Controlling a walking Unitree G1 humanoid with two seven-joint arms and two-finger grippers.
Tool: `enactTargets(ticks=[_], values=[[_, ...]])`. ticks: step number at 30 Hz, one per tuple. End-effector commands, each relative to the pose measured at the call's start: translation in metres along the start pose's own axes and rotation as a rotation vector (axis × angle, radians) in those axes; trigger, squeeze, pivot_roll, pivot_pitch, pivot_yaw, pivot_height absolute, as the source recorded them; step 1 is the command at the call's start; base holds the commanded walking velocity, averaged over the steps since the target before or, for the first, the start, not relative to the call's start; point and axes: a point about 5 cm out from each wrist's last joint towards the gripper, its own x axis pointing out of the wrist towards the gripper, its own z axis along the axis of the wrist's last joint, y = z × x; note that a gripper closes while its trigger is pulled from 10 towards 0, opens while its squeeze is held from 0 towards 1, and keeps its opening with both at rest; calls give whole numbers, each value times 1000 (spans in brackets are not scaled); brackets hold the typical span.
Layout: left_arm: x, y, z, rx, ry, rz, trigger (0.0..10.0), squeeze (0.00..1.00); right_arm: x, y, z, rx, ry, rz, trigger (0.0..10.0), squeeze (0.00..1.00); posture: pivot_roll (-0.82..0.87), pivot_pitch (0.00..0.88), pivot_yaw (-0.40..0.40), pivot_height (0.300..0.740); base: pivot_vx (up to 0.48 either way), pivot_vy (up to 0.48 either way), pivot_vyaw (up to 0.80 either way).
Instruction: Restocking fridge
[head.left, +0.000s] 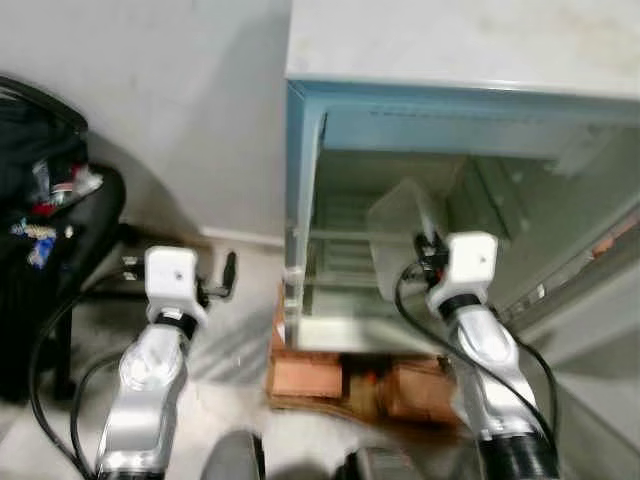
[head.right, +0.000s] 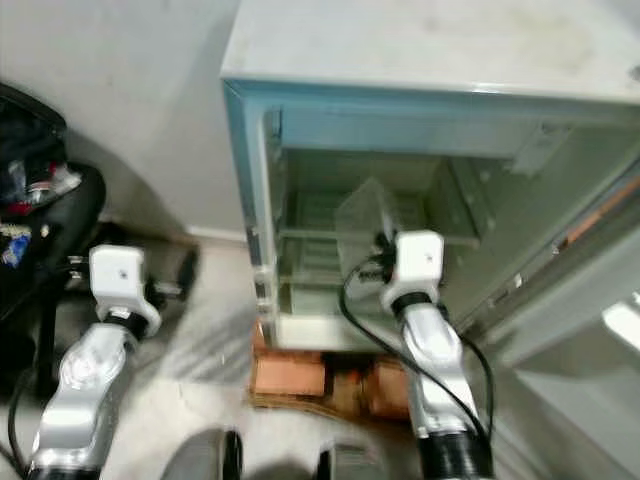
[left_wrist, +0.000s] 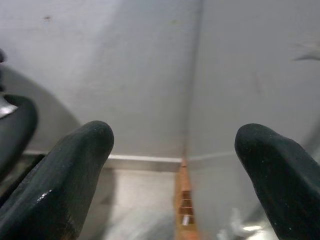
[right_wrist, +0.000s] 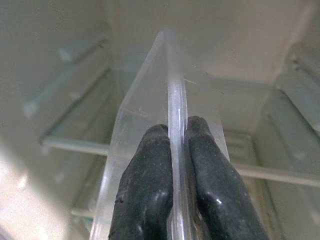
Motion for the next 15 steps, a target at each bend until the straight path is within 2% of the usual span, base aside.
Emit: enactTargets(ticks=[1, 8, 9, 12, 15], values=[[-1, -3, 0, -6, 0, -4, 10000, 0, -4, -10, -5, 1, 22, -30, 10000, 0, 63, 140, -41, 740, 0, 0, 0], [-4, 2, 2, 10, 3, 30, 10000, 0, 1, -4, -8, 29, 34, 12, 10000, 0, 92, 153, -41, 740, 0, 0, 0], [-6, 3, 1, 11, 9, 38, 10000, 0, 7, 2, -7, 44, 30, 44, 10000, 0, 98, 156, -39, 740, 0, 0, 0], [-9, 4, 2, 15, 13, 37, 10000, 0, 15, 8, -6, 49, 26, 73, 10000, 0, 113, 167, -38, 740, 0, 0, 0], [-14, 4, 2, 23, 17, 36, 10000, 0, 30, 13, -7, 67, 38, 84, 10000, 0, 148, 183, -44, 740, 0, 0, 0]])
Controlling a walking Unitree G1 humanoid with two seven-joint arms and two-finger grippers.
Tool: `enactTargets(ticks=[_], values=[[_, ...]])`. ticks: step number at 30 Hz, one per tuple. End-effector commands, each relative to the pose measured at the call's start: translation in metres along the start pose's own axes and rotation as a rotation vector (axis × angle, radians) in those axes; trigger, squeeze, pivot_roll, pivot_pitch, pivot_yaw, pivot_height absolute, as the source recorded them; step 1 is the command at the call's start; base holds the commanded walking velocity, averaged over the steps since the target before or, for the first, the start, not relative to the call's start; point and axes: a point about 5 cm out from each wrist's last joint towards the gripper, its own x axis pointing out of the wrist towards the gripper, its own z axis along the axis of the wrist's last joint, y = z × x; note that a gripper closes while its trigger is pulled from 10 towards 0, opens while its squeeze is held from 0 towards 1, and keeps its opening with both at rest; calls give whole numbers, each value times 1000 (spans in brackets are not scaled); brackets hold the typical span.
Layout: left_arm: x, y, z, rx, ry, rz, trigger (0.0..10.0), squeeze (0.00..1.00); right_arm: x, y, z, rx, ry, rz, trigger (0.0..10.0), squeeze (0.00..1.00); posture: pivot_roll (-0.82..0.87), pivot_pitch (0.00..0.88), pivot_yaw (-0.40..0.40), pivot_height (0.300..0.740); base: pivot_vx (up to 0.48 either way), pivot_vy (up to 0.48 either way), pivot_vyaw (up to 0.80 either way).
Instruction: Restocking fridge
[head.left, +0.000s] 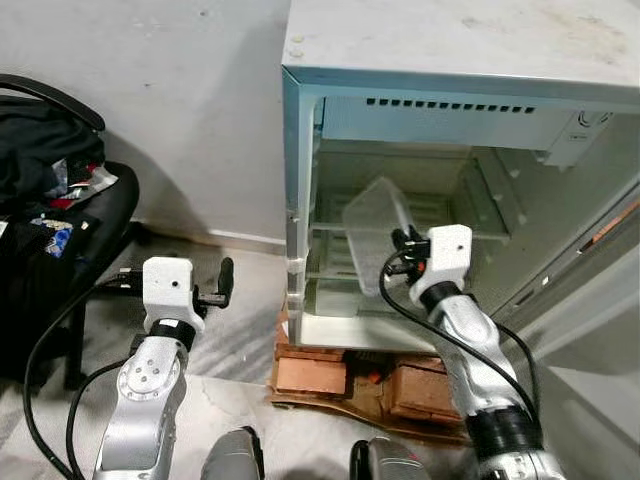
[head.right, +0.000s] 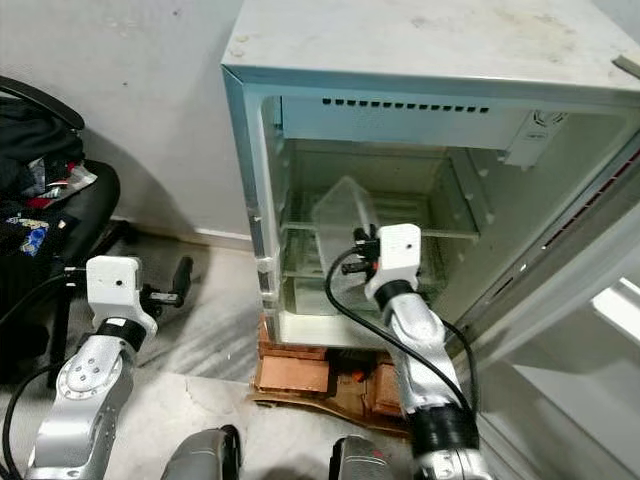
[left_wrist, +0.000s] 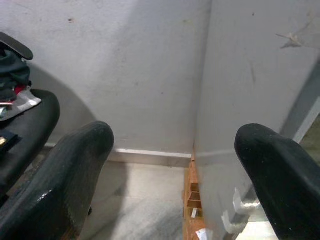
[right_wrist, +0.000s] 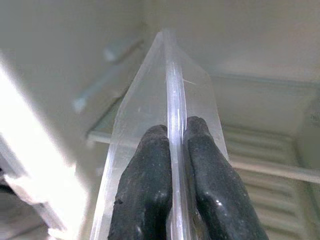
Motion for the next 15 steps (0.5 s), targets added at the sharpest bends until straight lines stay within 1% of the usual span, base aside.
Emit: enactTargets(ticks=[1, 3, 4, 5, 7, 9, 10, 11, 12, 15], values=[[-6, 3, 3, 15, 4, 13, 10000, 0, 14, -1, -1, 24, 16, -14, 10000, 0, 165, 190, -48, 740, 0, 0, 0], [-9, 6, 4, 20, 5, 25, 10000, 0, 21, -1, 1, 31, 22, -19, 10000, 0, 184, 198, -54, 740, 0, 0, 0], [-13, 8, 5, 22, 7, 39, 10000, 0, 28, -1, 3, 40, 23, -23, 10000, 0, 203, 206, -58, 740, 0, 0, 0], [-13, 8, 5, 22, 7, 39, 10000, 0, 28, -1, 3, 40, 23, -23, 10000, 0, 203, 206, -58, 740, 0, 0, 0], [-21, 9, 6, 25, 14, 46, 10000, 0, 37, -2, 7, 49, 30, -36, 10000, 0, 231, 220, -66, 740, 0, 0, 0], [-23, 9, 6, 26, 16, 46, 10000, 0, 39, -3, 8, 55, 31, -42, 10000, 0, 231, 220, -66, 740, 0, 0, 0], [-30, 10, 6, 27, 28, 57, 10000, 0, 47, -4, 11, 73, 36, -57, 10000, 0, 259, 237, -73, 740, 0, 0, 0], [-30, 10, 6, 27, 28, 57, 10000, 0, 47, -4, 11, 73, 36, -57, 10000, 0, 259, 237, -73, 740, 0, 0, 0], [-34, 10, 7, 26, 32, 64, 10000, 0, 52, -4, 13, 86, 39, -63, 10000, 0, 280, 248, -75, 740, 0, 0, 0], [-37, 12, 10, 22, 35, 74, 10000, 0, 58, -4, 15, 120, 61, -70, 10000, 0, 294, 259, -75, 740, 0, 0, 0]])
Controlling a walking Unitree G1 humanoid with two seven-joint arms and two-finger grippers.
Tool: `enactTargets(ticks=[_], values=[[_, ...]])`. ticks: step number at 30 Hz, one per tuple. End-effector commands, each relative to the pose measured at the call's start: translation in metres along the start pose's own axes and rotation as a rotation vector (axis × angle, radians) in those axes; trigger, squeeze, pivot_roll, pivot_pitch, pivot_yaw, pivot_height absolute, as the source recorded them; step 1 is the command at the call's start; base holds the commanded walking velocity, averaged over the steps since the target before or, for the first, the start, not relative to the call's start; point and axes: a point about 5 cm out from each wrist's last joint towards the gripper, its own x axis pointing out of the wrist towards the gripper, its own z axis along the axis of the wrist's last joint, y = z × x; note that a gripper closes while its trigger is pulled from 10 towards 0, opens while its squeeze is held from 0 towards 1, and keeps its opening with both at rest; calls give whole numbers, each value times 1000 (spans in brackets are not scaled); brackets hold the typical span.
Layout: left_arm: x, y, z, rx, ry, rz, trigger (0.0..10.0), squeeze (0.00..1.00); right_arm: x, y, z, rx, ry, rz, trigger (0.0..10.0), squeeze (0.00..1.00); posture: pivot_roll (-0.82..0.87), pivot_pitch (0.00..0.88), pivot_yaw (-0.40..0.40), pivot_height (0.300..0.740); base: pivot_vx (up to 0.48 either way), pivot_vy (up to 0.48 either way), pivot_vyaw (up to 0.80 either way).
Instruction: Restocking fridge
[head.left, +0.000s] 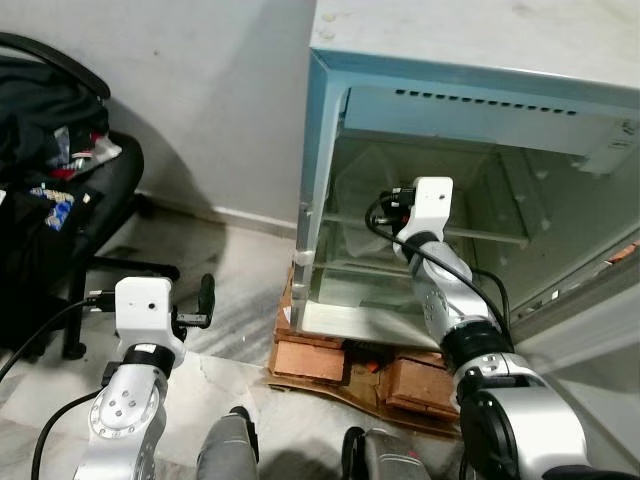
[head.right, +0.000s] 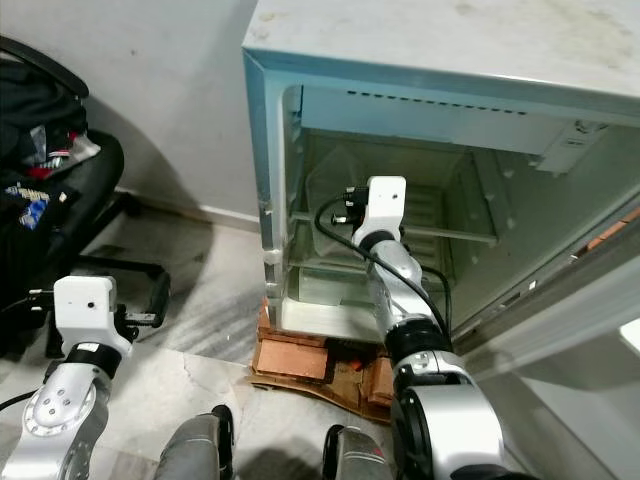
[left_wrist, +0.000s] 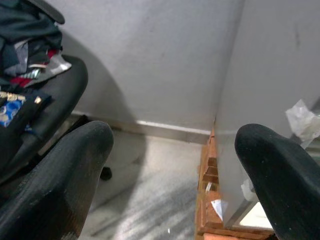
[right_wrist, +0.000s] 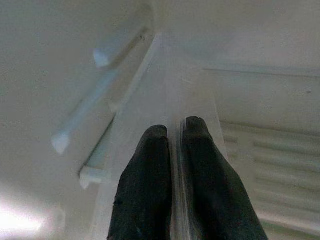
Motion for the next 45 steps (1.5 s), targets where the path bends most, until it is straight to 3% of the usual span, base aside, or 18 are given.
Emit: enactTargets(ticks=[1, 6, 9, 19, 20, 30, 39, 42, 45], values=[[-4, 2, 4, 5, 2, 15, 10000, 0, 1, -5, -9, 61, 64, -40, 10000, 0, 303, 267, -73, 740, 0, 0, 0], [-11, 4, 8, 15, 16, 11, 10000, 0, 13, -3, -1, 136, 138, -74, 10000, 0, 320, 301, -67, 740, 0, 0, 0], [-15, 3, 10, 15, 22, 18, 10000, 0, 18, 2, 6, 153, 131, -76, 10000, 0, 331, 322, -69, 740, 0, 0, 0], [-26, 1, 12, -5, 67, 35, 10000, 0, 27, 16, 22, 380, 77, -181, 10000, 31, 349, 363, -74, 740, 0, 0, 0], [-26, 1, 12, -5, 68, 35, 10000, 0, 27, 16, 23, 393, 74, -190, 10000, 1000, 349, 363, -74, 740, 0, 0, 0], [-20, 3, 13, -2, 69, 49, 10000, 0, 30, 22, 29, 378, 59, -180, 10000, 1000, 350, 350, -83, 740, 0, 0, 0], [-16, 3, 13, -4, 67, 64, 10000, 0, 33, 16, 41, 201, 27, -172, 10000, 1000, 353, 330, -95, 740, 0, 0, 0], [-14, 4, 12, -6, 67, 69, 10000, 0, 33, 15, 44, 198, 19, -156, 10000, 1000, 351, 323, -97, 740, 0, 0, 0], [-12, 4, 12, -7, 67, 70, 10000, 0, 33, 13, 46, 136, 19, -148, 10000, 1000, 348, 317, -98, 740, 0, 0, 0]])
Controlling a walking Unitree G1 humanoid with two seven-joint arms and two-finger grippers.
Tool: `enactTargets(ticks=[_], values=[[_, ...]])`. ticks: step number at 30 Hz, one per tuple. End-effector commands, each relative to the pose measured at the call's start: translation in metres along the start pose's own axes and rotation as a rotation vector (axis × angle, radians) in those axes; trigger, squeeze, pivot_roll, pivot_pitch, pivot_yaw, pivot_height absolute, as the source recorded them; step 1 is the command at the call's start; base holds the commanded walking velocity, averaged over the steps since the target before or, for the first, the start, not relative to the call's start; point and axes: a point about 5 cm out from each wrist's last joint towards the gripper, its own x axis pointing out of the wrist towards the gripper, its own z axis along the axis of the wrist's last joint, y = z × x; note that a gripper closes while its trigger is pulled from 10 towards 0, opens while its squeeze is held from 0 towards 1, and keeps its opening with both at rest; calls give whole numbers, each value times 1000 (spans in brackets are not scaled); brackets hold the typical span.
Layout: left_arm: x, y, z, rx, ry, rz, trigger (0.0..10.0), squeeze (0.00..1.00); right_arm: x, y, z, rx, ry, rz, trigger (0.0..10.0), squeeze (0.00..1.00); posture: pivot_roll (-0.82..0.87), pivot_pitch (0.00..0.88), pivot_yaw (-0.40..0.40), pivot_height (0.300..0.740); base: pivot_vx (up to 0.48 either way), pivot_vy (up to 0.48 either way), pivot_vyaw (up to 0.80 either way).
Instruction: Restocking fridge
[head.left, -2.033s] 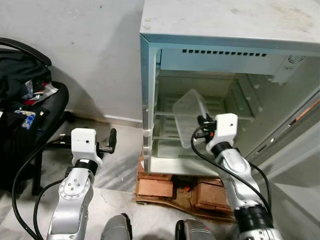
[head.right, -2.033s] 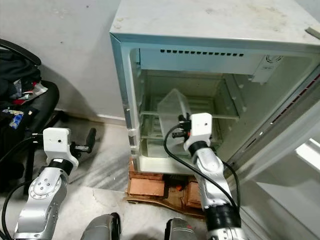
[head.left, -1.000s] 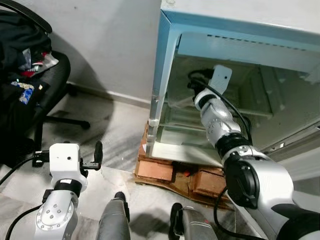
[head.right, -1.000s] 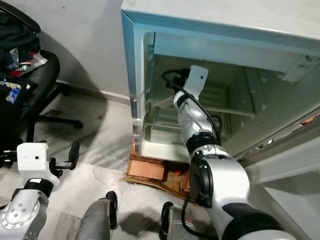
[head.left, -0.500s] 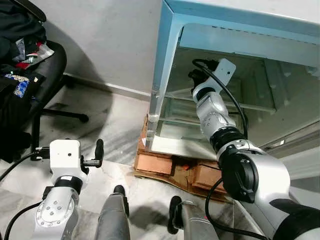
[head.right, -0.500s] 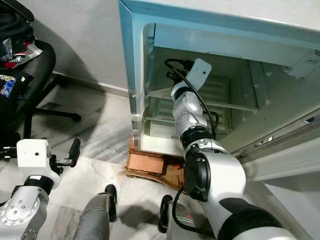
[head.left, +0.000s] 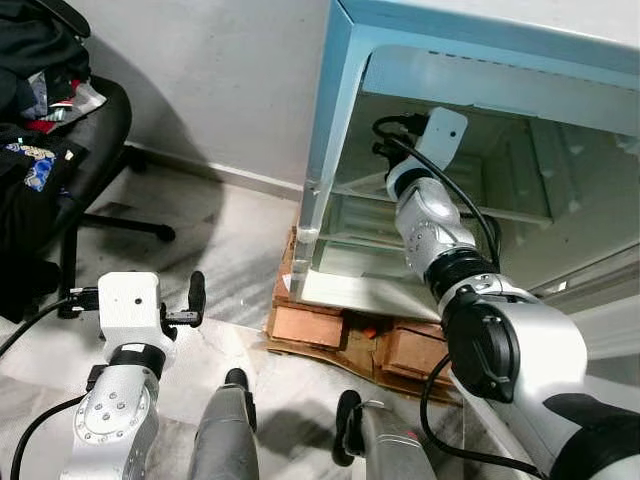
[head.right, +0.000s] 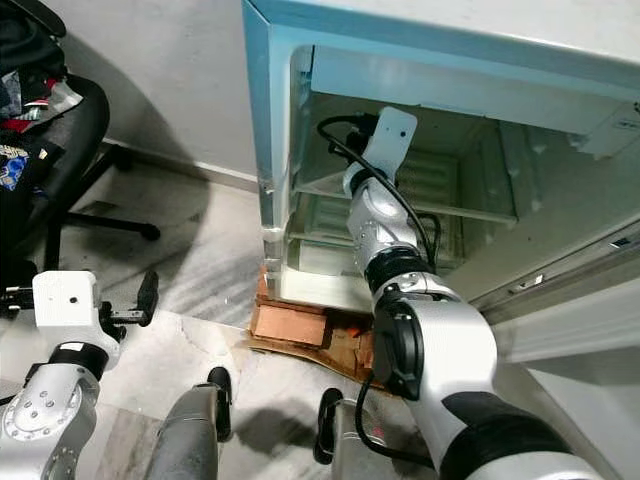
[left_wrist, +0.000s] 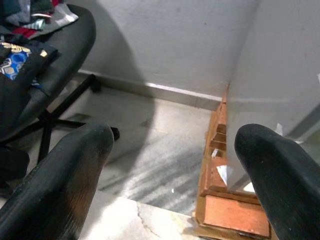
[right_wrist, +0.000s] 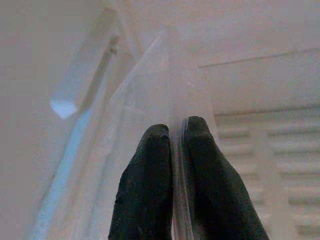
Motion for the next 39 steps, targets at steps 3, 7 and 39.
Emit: enactTargets(ticks=[3, 7, 39], values=[[-2, 1, -8, 2, 36, 15, 10000, 0, -5, -11, -21, -42, 106, -15, 10000, 1000, 344, 313, -98, 740, 0, 0, 0], [0, -1, -9, 1, 38, 10, 10000, 0, -7, -14, -27, -40, 136, -9, 10000, 0, 343, 308, -96, 740, 0, 0, 0], [5, -5, -6, -7, 27, -10, 10000, 0, -14, -17, -45, 148, 182, -7, 10000, 1000, 337, 303, -94, 740, 0, 0, 0]])
